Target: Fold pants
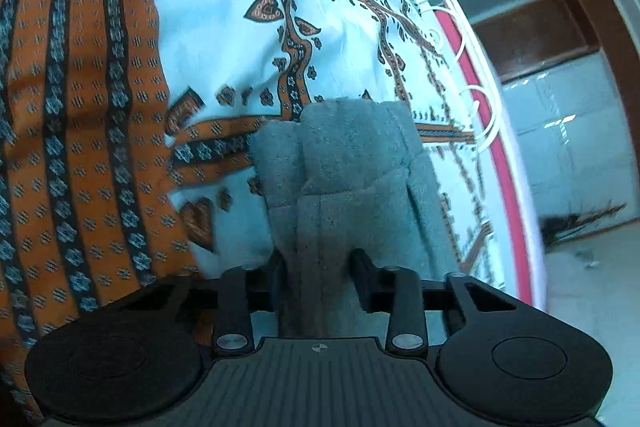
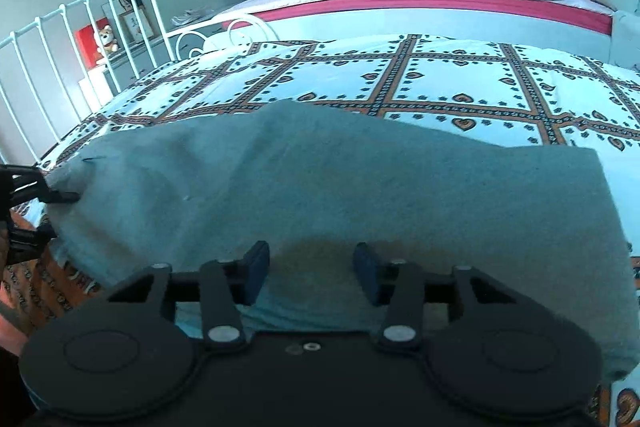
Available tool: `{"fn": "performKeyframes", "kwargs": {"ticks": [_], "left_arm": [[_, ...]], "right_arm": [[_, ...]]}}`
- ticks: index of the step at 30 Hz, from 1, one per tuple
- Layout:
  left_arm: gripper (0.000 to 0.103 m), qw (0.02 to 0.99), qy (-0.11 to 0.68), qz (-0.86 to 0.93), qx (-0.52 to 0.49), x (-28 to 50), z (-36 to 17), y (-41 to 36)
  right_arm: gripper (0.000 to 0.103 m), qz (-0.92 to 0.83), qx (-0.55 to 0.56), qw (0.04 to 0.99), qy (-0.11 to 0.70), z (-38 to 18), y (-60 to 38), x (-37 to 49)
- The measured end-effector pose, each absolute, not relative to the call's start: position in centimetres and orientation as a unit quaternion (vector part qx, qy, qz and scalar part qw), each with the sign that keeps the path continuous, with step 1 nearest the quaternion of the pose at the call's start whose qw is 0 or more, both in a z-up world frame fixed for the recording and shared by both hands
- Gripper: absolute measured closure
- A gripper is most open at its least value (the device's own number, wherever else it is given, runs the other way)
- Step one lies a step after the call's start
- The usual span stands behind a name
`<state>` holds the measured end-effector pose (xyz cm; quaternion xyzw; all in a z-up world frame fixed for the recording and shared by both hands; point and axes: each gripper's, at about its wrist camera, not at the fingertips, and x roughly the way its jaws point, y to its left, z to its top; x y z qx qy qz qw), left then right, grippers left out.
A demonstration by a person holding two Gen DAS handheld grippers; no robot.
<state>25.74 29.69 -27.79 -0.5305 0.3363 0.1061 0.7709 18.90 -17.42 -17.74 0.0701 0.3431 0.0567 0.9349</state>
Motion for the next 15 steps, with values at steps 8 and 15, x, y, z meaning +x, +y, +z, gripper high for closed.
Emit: {"fn": "performKeyframes", "kwargs": {"ticks": [8,15], "left_arm": [[0.058,0.757,0.3,0.112,-0.57,26.5,-28.7,29.3],[0.085,0.77,0.265,0.068,-0.576,26.4,-27.7,28.9]], "right_arm": [[0.068,0.053,0.063,0.937,0.34,-17.7,-16.9,20.5],[0.068,0.074,-0.038,0.934,0.348,-19.5,-13.9,21.4]]}}
